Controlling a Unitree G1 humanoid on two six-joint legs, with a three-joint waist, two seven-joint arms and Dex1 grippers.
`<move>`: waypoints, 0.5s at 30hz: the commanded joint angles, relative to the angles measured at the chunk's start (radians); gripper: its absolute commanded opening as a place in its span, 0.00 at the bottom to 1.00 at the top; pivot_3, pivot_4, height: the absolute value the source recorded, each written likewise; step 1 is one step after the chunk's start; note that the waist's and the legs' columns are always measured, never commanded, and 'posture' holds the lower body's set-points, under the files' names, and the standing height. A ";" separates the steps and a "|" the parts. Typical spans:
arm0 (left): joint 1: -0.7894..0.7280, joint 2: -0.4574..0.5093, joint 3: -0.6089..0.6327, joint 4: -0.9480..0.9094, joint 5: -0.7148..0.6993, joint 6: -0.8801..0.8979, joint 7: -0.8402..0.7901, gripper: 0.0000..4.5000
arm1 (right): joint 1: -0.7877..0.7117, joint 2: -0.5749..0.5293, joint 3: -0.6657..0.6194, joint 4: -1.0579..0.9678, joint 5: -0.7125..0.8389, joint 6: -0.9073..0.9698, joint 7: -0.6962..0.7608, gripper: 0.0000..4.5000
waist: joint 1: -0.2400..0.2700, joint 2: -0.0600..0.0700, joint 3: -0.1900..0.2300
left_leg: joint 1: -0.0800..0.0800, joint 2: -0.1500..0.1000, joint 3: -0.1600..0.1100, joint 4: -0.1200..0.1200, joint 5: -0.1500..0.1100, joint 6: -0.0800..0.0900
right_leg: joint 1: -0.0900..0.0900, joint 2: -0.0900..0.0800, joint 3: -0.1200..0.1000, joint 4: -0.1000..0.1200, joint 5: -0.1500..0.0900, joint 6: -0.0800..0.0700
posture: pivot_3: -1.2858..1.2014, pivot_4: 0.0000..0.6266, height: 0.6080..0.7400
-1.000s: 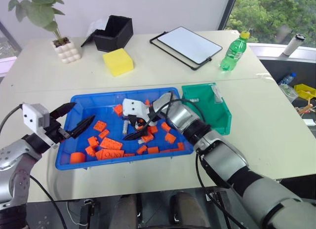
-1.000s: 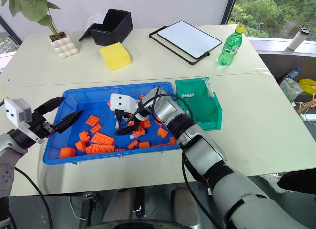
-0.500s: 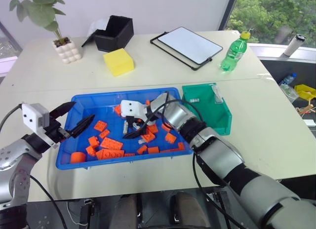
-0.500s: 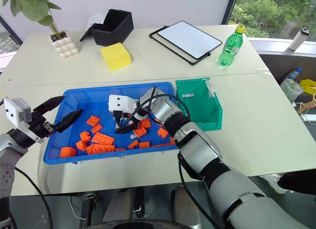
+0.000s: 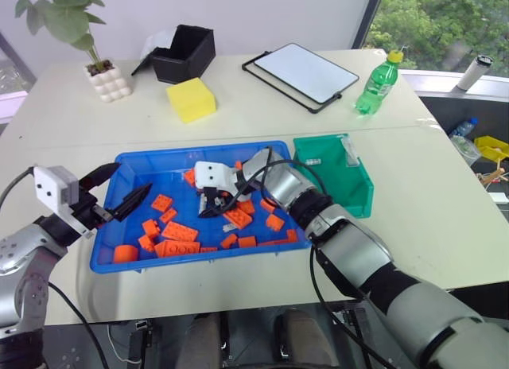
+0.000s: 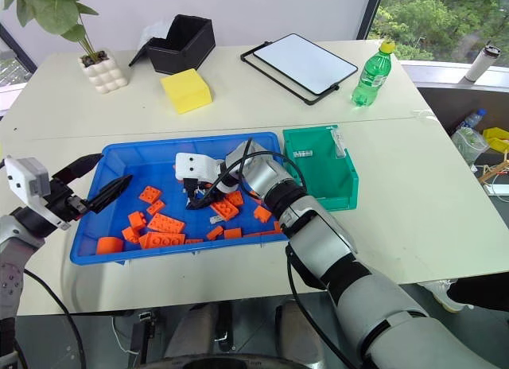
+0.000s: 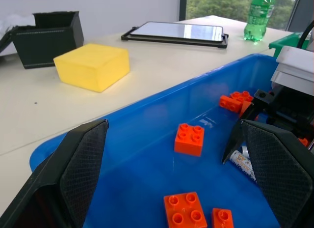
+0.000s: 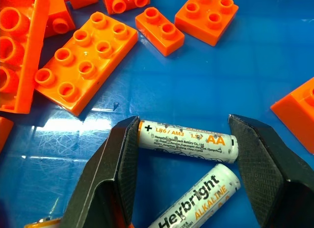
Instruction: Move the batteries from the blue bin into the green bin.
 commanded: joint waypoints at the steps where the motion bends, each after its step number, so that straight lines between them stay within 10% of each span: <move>1: -0.006 0.009 0.035 -0.013 -0.010 -0.019 -0.003 1.00 | -0.054 0.000 -0.054 -0.102 0.039 0.065 0.012 0.50 | 0.000 0.000 0.000 | 0.000 0.000 0.000 0.000 0.000 0.000 | 0.000 0.000 0.000 0.000 0.000 0.000 | 0.52 0.24 1.00; 15: -0.162 0.189 -0.021 0.035 -0.122 0.113 -0.262 1.00 | -0.092 -0.341 -0.214 -0.637 0.198 0.477 0.131 0.50 | 0.025 0.000 0.000 | -0.001 -0.001 0.000 0.000 -0.002 0.002 | 0.000 -0.002 -0.001 -0.001 0.000 0.000 | 0.52 0.24 1.00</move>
